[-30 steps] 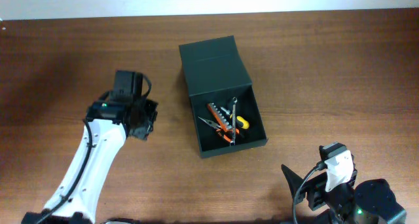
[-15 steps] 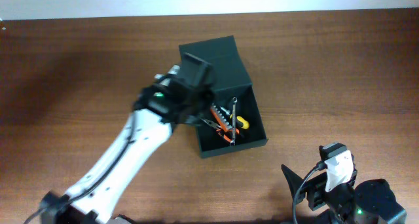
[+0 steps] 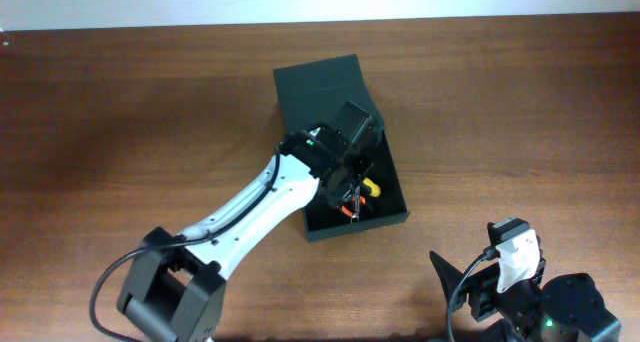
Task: Pack container
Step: 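Carry red pliers right into the box and release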
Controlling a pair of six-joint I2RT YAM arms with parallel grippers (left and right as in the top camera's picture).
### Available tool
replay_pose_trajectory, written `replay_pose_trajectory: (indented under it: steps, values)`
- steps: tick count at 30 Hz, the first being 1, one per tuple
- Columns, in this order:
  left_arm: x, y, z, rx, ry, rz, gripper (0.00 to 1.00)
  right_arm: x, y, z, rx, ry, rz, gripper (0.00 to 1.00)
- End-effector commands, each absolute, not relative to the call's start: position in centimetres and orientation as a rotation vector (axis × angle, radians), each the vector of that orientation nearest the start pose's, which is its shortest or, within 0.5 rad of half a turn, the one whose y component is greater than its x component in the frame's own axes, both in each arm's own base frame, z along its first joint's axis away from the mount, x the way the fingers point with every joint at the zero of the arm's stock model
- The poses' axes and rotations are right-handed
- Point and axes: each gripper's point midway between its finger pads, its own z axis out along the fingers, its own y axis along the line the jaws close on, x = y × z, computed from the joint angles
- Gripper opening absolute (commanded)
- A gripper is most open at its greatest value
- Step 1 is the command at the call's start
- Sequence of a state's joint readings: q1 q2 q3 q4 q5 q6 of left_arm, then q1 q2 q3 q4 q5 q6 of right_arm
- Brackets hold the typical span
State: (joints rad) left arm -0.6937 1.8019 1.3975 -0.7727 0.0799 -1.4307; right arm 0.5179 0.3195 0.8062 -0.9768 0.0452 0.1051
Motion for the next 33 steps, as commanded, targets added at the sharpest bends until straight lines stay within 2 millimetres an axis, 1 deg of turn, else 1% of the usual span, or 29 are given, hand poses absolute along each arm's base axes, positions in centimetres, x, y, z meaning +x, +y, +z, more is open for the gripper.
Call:
replay_pose_trajectory:
  steps: [1, 4, 6, 11, 13, 14, 16, 19, 21, 23, 24, 25, 27, 29, 33]
  values:
    - [31.9, -28.6, 9.6, -1.071, 2.785, -0.571, 0.02, 15.6, 7.7, 25.0, -0.378, 2.034, 0.331, 0.99]
    - [31.8, -28.6, 8.6, -1.079, 2.801, -0.541, 0.02, 15.6, 7.7, 25.0, -0.378, 2.033, 0.331, 0.99]
    - [31.8, -28.5, 7.6, -1.090, 2.816, -0.510, 0.02, 15.6, 7.7, 25.0, -0.378, 2.033, 0.331, 0.99]
    - [31.5, -28.3, 4.8, -1.179, 2.835, -0.427, 0.02, 15.6, 7.7, 25.0, -0.378, 2.033, 0.331, 0.99]
    - [31.5, -28.1, 4.0, -1.206, 2.840, -0.400, 0.03, 15.6, 7.7, 25.0, -0.378, 2.034, 0.331, 0.99]
    - [31.4, -28.1, 3.7, -1.208, 2.843, -0.391, 0.09, 15.6, 7.7, 25.0, -0.378, 2.034, 0.331, 0.99]
    - [31.5, -28.0, 3.5, -1.209, 2.842, -0.382, 0.14, 15.6, 7.7, 25.0, -0.378, 2.034, 0.331, 0.99]
    - [31.6, -28.0, 3.5, -1.206, 2.835, -0.383, 0.24, 15.6, 7.7, 25.0, -0.378, 2.034, 0.331, 0.99]
    - [31.6, -28.0, 3.6, -1.205, 2.834, -0.384, 0.43, 15.6, 7.7, 25.0, -0.378, 2.034, 0.331, 0.99]
    - [31.7, -28.1, 3.6, -1.205, 2.833, -0.388, 0.76, 15.6, 7.7, 25.0, -0.378, 2.033, 0.331, 0.99]
    - [31.7, -28.1, 3.8, -1.203, 2.831, -0.392, 0.87, 15.6, 7.7, 25.0, -0.378, 2.033, 0.331, 0.99]
    - [31.7, -28.1, 3.9, -1.202, 2.829, -0.397, 0.94, 15.6, 7.7, 25.0, -0.378, 2.033, 0.331, 0.99]
    - [31.8, -28.1, 4.6, -1.195, 2.820, -0.416, 0.95, 15.6, 7.7, 25.0, -0.378, 2.033, 0.331, 0.99]
    - [32.0, -28.1, 5.7, -1.170, 2.803, -0.443, 0.96, 15.6, 7.7, 25.0, -0.378, 2.034, 0.331, 0.99]
    - [32.2, -27.1, 9.3, -1.123, 2.734, -0.472, 0.96, 15.6, 7.7, 25.0, -0.378, 2.033, 0.331, 0.99]
